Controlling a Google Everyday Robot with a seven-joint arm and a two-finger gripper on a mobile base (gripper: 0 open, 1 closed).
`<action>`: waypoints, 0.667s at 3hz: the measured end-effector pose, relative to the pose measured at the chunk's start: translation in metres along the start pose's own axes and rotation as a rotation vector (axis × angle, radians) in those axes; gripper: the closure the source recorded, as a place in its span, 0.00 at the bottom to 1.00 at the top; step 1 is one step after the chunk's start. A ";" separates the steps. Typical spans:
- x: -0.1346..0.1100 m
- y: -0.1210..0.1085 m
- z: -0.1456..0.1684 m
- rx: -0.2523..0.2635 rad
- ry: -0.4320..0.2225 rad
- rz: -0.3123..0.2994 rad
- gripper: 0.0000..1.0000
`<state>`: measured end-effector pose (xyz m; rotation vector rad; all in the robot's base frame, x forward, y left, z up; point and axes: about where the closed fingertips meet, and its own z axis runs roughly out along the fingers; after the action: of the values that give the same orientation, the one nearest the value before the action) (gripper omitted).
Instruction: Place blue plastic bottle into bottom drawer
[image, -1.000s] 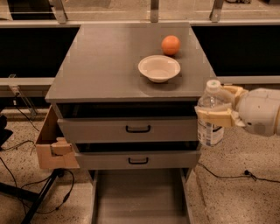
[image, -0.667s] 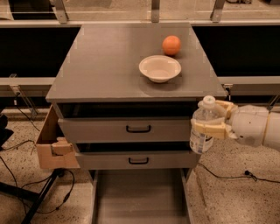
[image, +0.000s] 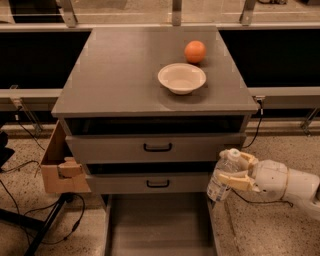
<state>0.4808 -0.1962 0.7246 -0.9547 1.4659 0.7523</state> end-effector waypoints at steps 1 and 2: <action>0.000 0.000 0.000 0.000 0.000 0.000 1.00; 0.002 0.002 0.013 -0.018 0.011 -0.009 1.00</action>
Offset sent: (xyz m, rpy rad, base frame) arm 0.0100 0.0223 -0.0095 -0.0359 -0.0004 0.0345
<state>0.4853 -0.1846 0.7209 -0.9805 1.4654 0.7560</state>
